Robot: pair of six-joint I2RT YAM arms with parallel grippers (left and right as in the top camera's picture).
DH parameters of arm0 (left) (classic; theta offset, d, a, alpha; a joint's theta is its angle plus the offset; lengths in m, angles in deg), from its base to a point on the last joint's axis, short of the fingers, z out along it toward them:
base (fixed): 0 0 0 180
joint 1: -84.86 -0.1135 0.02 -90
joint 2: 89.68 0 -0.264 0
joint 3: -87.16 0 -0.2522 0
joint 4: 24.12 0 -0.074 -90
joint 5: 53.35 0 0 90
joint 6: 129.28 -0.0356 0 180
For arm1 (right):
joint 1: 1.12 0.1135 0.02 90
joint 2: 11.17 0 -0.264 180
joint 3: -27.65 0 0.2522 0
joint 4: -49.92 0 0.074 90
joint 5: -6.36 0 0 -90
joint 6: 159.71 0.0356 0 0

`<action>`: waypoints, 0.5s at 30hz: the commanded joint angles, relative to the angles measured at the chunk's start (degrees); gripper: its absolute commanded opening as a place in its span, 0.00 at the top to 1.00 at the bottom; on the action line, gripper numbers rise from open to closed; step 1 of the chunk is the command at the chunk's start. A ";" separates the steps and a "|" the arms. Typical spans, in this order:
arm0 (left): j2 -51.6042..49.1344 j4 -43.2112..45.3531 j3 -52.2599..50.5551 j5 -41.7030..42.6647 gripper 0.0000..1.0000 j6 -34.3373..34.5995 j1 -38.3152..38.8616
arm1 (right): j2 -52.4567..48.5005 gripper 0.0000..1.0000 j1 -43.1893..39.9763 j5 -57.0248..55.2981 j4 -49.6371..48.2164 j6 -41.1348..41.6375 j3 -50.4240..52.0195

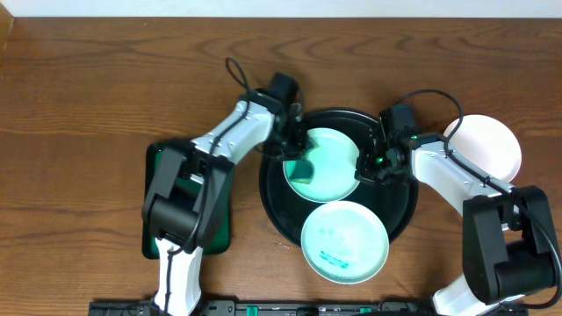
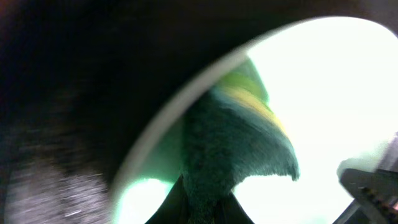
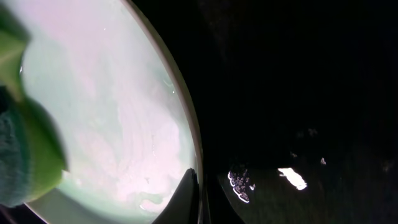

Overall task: Clean dirty plates on tray and stack at the side
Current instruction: 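Scrub the held plate with the sponge in circles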

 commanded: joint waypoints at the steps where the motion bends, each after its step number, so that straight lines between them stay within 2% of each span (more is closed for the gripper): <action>1: -4.31 2.58 -2.25 2.14 0.93 1.11 4.57 | -0.63 0.99 -0.39 -4.48 0.02 -0.90 0.74; 15: -4.31 13.94 -2.25 14.25 0.93 10.36 7.43 | -0.63 0.99 -0.17 -4.46 0.07 -0.87 0.74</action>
